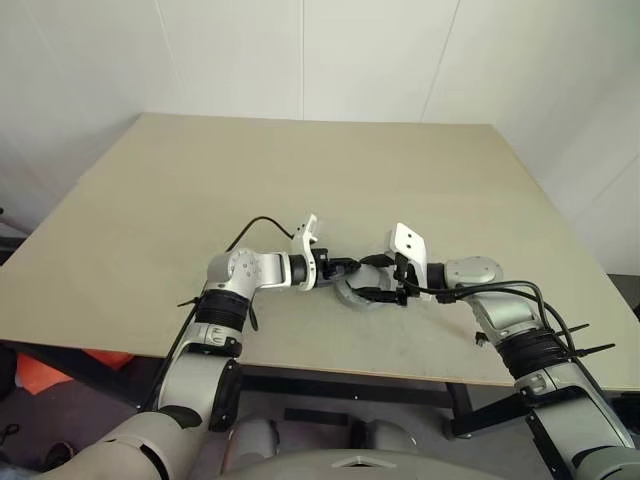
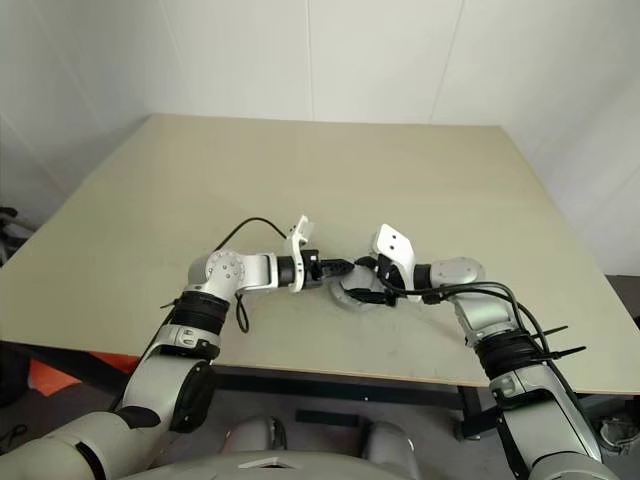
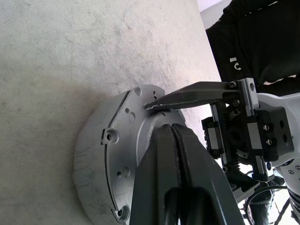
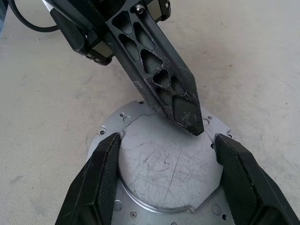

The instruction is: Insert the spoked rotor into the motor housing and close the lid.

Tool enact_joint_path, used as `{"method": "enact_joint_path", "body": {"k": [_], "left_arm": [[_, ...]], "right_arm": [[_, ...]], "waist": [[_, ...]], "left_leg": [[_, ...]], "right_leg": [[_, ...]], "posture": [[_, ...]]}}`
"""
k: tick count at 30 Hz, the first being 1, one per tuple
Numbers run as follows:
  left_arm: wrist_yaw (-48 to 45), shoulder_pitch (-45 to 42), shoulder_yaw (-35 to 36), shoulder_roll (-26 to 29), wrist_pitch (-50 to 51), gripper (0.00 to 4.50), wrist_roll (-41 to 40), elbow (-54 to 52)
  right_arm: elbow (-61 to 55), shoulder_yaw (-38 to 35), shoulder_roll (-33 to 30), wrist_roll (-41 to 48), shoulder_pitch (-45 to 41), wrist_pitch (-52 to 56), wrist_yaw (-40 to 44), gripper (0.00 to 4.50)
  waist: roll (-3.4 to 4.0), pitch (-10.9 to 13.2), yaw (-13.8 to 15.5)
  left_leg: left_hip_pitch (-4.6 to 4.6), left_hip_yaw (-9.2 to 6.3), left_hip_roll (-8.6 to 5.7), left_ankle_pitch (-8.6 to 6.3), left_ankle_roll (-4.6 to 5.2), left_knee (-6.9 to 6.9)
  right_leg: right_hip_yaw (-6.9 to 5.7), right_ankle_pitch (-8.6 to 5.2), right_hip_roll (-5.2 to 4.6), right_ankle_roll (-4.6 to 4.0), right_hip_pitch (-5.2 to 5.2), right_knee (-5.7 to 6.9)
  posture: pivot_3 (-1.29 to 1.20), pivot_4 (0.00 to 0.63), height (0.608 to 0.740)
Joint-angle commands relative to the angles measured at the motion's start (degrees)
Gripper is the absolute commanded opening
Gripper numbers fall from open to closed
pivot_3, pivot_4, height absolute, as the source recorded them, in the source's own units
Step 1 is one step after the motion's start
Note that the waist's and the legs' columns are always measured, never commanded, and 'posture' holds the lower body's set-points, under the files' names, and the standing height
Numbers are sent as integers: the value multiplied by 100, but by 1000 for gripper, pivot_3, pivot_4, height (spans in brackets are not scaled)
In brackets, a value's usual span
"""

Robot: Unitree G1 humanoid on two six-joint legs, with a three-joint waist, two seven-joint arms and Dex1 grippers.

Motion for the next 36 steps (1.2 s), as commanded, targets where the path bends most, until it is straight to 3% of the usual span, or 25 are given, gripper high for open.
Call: {"method": "enact_joint_path", "body": {"k": [1, 2, 6, 11, 13, 15, 17, 24, 36], "left_arm": [[70, -38, 25, 17, 4, 0, 109, 23], [77, -41, 33, 19, -3, 0, 124, 44], [74, -39, 65, 5, 49, 0, 111, 57], [-5, -70, 86, -13, 172, 0, 66, 46], [-22, -74, 92, -17, 195, 0, 73, 40], [-69, -77, 104, -25, 251, 0, 41, 21], [-147, -76, 82, -25, 332, 0, -3, -26], [-278, -52, 54, -17, 490, 0, -62, -193], [-365, -66, 59, -9, 605, 0, -87, -235]], "right_arm": [[195, 73, -307, -273, 117, 459, 103, 4032], [163, 69, -316, -305, 127, 440, 70, 4362], [-69, -64, -315, -261, 134, 366, -38, 4438], [-609, -376, -360, 117, 122, 546, 24, 4438], [-732, -456, -390, 187, 101, 610, 13, 4438], [-819, -531, -415, 259, 63, 656, 0, 4438], [-854, -571, -425, 295, 23, 652, -40, 4438], [-892, -674, -391, 402, -70, 740, -115, 4438], [-932, -680, -374, 348, -90, 602, -120, 4438]], "waist": [[13, 7, 52], [18, 6, 62], [26, 1, 17], [14, 1, 47], [-21, -2, 80], [-41, -1, 104], [-36, -2, 146], [-34, -3, 281], [-34, -3, 378]], "left_leg": [[-3, 1, -5, -5, 3, -7], [-12, 0, 1, -7, 4, -5], [-40, -13, 37, -7, 4, 13], [-68, -2, -12, -7, 6, 13], [-118, 16, -17, -4, 7, 24], [-127, 26, -55, -16, 31, 76], [-138, 29, -77, -17, 33, 75], [-227, 28, -46, 4, 39, 123], [-222, 28, -45, 23, 21, 131]], "right_leg": [[-20, -1, -6, 2, -9, -8], [-76, -2, -29, 4, -11, -22], [-142, -4, -45, 11, 25, -47], [-27, 0, -45, 17, -44, 3], [23, 61, -43, 58, -93, 35], [129, 177, -43, 41, -155, 138], [182, 208, -43, 2, -201, 213], [195, 208, -15, -10, -305, 280], [200, 216, -14, -21, -307, 297]], "posture": [[0, 0, 740], [0, 0, 740], [0, 0, 740], [0, 0, 740], [0, 0, 740], [0, 0, 740], [0, 0, 740], [0, 0, 740], [0, 0, 740]]}}
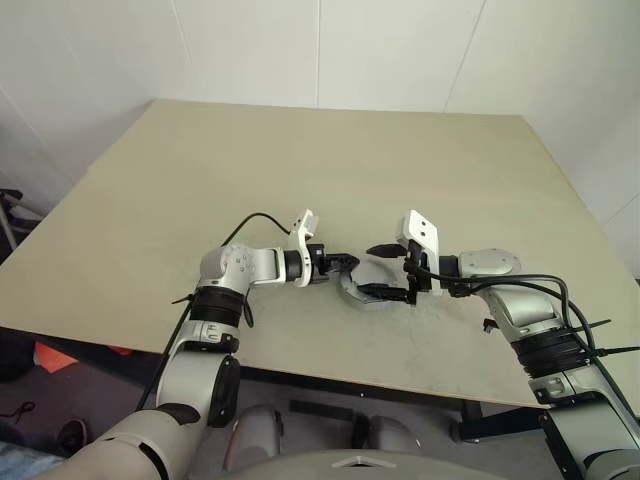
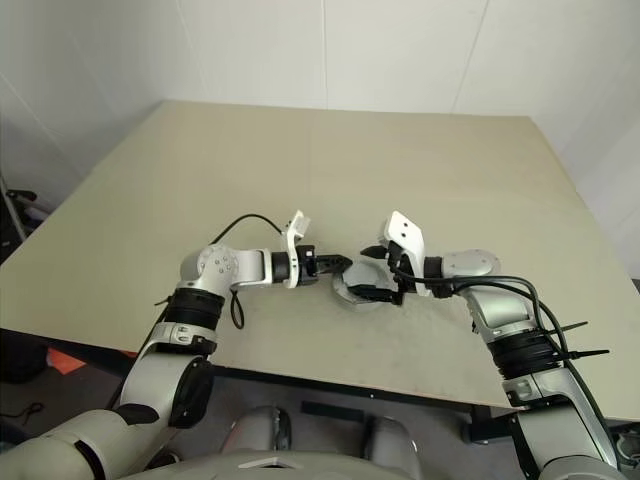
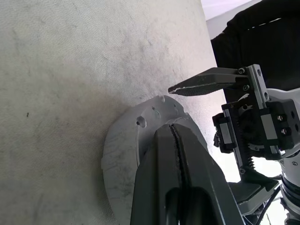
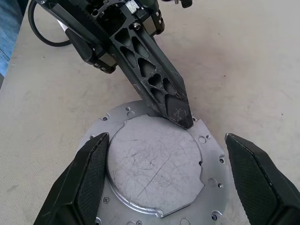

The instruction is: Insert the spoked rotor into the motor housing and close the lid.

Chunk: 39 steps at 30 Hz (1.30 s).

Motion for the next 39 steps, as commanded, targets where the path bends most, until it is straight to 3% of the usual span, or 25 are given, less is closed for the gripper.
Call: {"method": "enact_joint_path", "body": {"k": [1, 13, 27, 31, 34, 39], "left_arm": [[-107, 1, -118, -39, 176, 0, -46, -35], [-133, -13, -136, -46, 305, 0, -43, 37], [-251, -138, -140, -30, 257, 0, 53, 229], [-293, -158, -154, -42, 247, 0, 69, 248], [-300, -160, -150, -54, 234, 0, 77, 252], [-307, -134, -137, -36, 221, 0, 98, 234]], "right_arm": [[-54, -347, -91, -62, -185, -142, -241, 4438], [-116, -316, -104, -117, -141, -333, -174, 4438], [-1116, -401, -100, 199, 228, -19, -120, 4438], [-791, -713, -1, 252, -48, 539, -678, 4438], [-393, -1123, 68, 384, -497, 1682, -1409, 4438], [-1169, -1425, -597, 1352, -397, 3684, -909, 4438]], "waist": [[0, 0, 2], [0, 0, 16], [3, -3, 51], [3, -3, 46], [5, -3, 42], [8, -5, 177]], "left_leg": [[-1, 0, 0, 0, 1, 0], [-2, -1, 0, 1, 3, 11], [-13, -1, 6, -10, 25, 43], [-24, -1, 11, -19, 38, 77], [-20, -1, 11, -19, 36, 94], [-16, -4, 11, -16, 31, 93]], "right_leg": [[0, 0, 0, -1, 0, 1], [0, 2, 0, -4, 0, 8], [-1, 3, 1, -5, 1, 16], [-1, 3, 1, -5, 1, 30], [1, 4, 0, -6, 2, 47], [2, 3, 1, -5, 3, 57]], "posture": [[0, 0, 740], [0, 0, 740], [0, 0, 740], [0, 0, 740], [0, 0, 740], [0, 0, 740]]}}
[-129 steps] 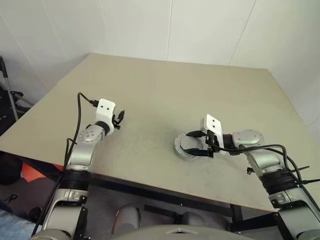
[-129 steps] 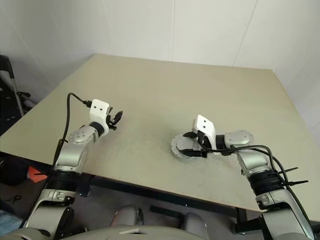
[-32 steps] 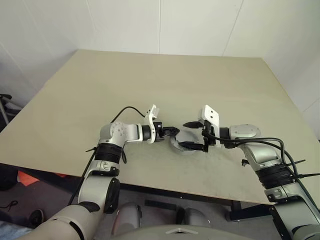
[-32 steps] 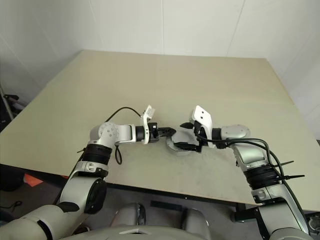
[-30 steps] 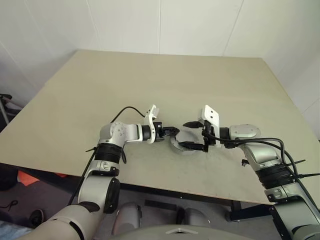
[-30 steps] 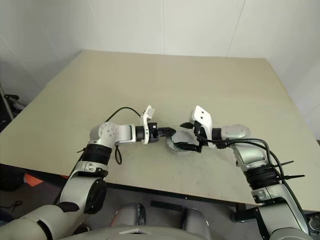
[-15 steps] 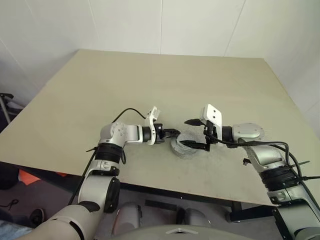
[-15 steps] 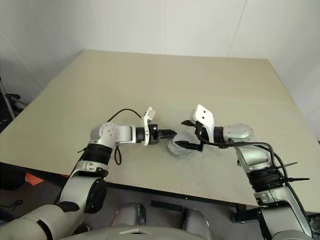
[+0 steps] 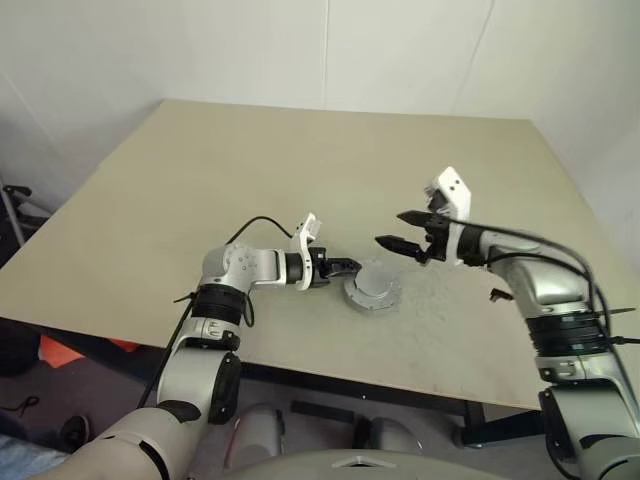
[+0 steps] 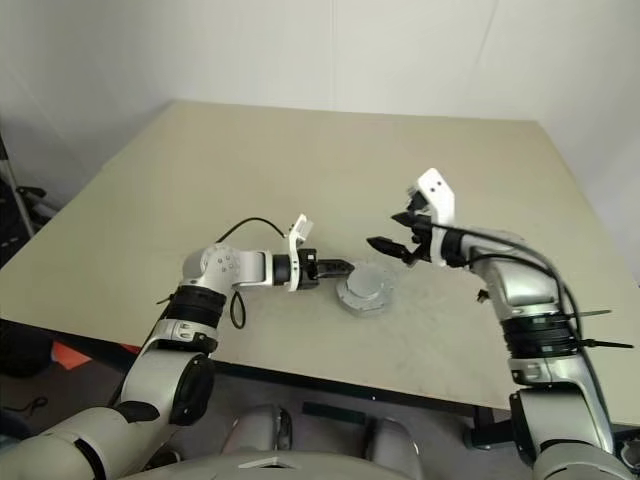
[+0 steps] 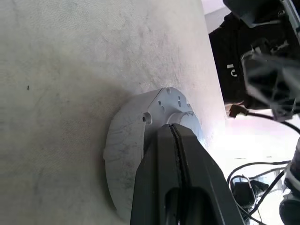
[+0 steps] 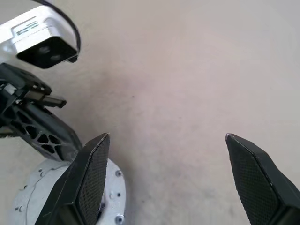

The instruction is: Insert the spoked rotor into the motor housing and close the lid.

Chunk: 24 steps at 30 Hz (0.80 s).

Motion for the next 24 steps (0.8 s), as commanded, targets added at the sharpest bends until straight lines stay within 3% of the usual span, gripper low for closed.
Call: {"method": "enact_joint_path", "body": {"k": [1, 7, 17, 24], "left_arm": [[-77, -38, -89, -15, 23, 0, 4, -3], [-59, -38, -66, -27, -72, 0, 31, 42], [-39, 0, -65, -8, -67, 0, 55, -19], [-30, 1, -73, 29, -54, 0, 71, -45]], "right_arm": [[-844, -241, -464, 848, 183, 1152, 513, 4438], [-935, -272, -817, 1478, 673, 2005, 853, 4438], [-47, -480, -87, 1626, 772, 2315, 235, 4438], [370, -472, 6, 1622, 861, 2363, 158, 4438]], "waist": [[1, -1, 31], [7, -4, 67], [22, -15, 69], [27, -22, 73]], "left_leg": [[-1, 0, 0, -1, 1, -1], [3, 2, 3, -1, 1, -1], [11, 1, 2, 10, -22, 0], [13, 1, 2, 16, -33, 0]], "right_leg": [[1, -1, 0, 1, -1, 0], [2, -4, 1, 6, 2, 0], [1, -3, 1, 8, 2, 10], [1, -3, 1, 7, 4, 11]], "posture": [[0, 0, 740], [0, 0, 740], [0, 0, 740], [0, 0, 740]]}}
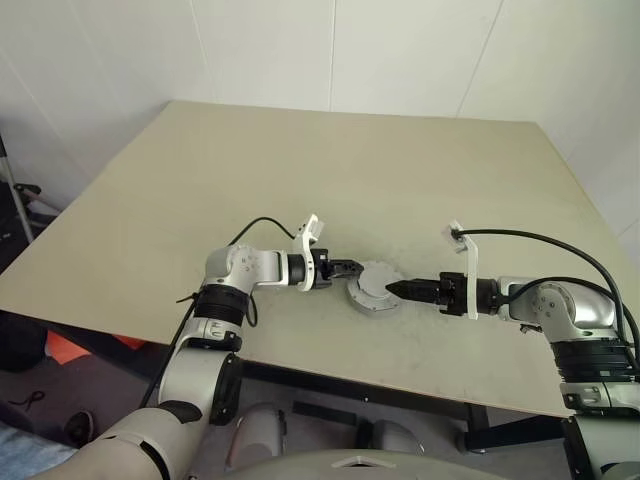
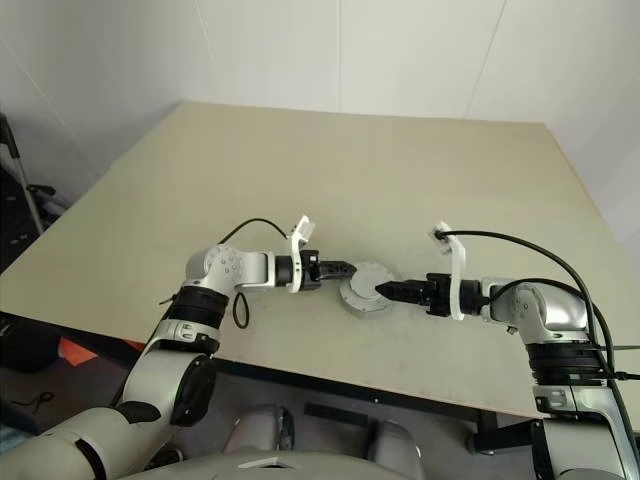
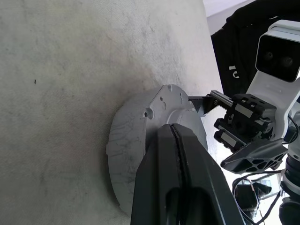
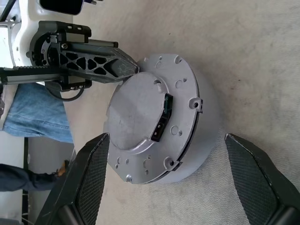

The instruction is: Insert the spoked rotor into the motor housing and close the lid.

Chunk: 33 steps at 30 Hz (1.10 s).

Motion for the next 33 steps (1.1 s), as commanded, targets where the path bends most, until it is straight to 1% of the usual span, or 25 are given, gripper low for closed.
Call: {"method": "enact_joint_path", "body": {"k": [1, 6, 9, 12, 15, 19, 22, 23, 25, 28, 33], "left_arm": [[-15, 0, -57, 27, 53, 0, 7, -91], [-9, -4, -62, 31, 39, 0, 18, -82], [12, -2, -48, 37, 23, 0, 24, -81], [33, -11, -19, 47, 9, 0, 30, -68], [50, -21, 3, 59, -6, 0, 38, -52], [58, -31, 26, 55, -26, 0, 54, -41], [65, -45, 47, 48, -52, 0, 79, -20], [66, -49, 52, 46, -60, 0, 85, -16], [68, -57, 64, 48, -72, 0, 96, -13], [65, -70, 79, 46, -85, 0, 114, -3], [70, -74, 106, 39, -93, 0, 144, -19]], "right_arm": [[78, -123, 1, 95, 19, 112, -52, 4438], [-234, -7, 68, 405, 223, 573, -27, 4438], [-436, 31, 173, 561, 334, 858, -85, 4438], [-542, 25, 280, 656, 353, 1036, -168, 4438], [-270, -13, 477, 563, 168, 1077, -333, 4438], [276, -201, 853, 399, -211, 1040, -718, 4438], [527, -300, 1041, 354, -413, 1051, -888, 4438], [552, -304, 1078, 347, -442, 1054, -915, 4438], [546, -312, 1199, 357, -501, 1093, -1009, 4438], [551, -365, 1312, 396, -567, 1155, -1097, 4438], [453, -342, 1436, 435, -604, 1262, -1132, 4438]], "waist": [[1, -2, 3], [2, -17, 67], [6, -32, 74], [5, -43, 66], [0, -53, 52], [-11, -60, -60], [-14, -58, -145], [-14, -58, -178], [-15, -58, -234], [-23, -59, -260], [-32, -62, -254]], "left_leg": [[1, 0, 0, -1, 0, 0], [7, -1, 1, -3, -5, 0], [7, -1, 3, 3, -11, -3], [9, 0, 10, 4, -15, -6], [11, 0, 18, 7, -29, -9], [15, 0, 26, 9, -54, -16], [62, 0, 30, 9, -56, -27], [101, 0, 30, 11, -59, -35], [135, -1, 30, 21, -75, -65], [137, -2, 31, 26, -81, -83], [132, -2, 31, 27, -82, -111]], "right_leg": [[0, 0, 0, 1, 1, 0], [0, -11, 0, 20, 7, 0], [0, -4, 1, 6, 6, -1], [0, -7, 8, 10, 6, -2], [0, -24, 15, 39, 6, -1], [-1, -22, 23, 36, 17, -1], [-6, -22, 25, 36, 59, -10], [-12, -23, 25, 37, 77, -25], [-29, -23, 24, 38, 110, -70], [-41, -23, 23, 40, 115, -102], [-41, -22, 24, 40, 109, -102]], "posture": [[0, 0, 740], [0, 0, 740], [0, 0, 740], [0, 0, 740], [0, 0, 740], [0, 0, 740], [0, 0, 740], [0, 0, 740], [0, 0, 740], [0, 0, 740], [0, 0, 740]]}}
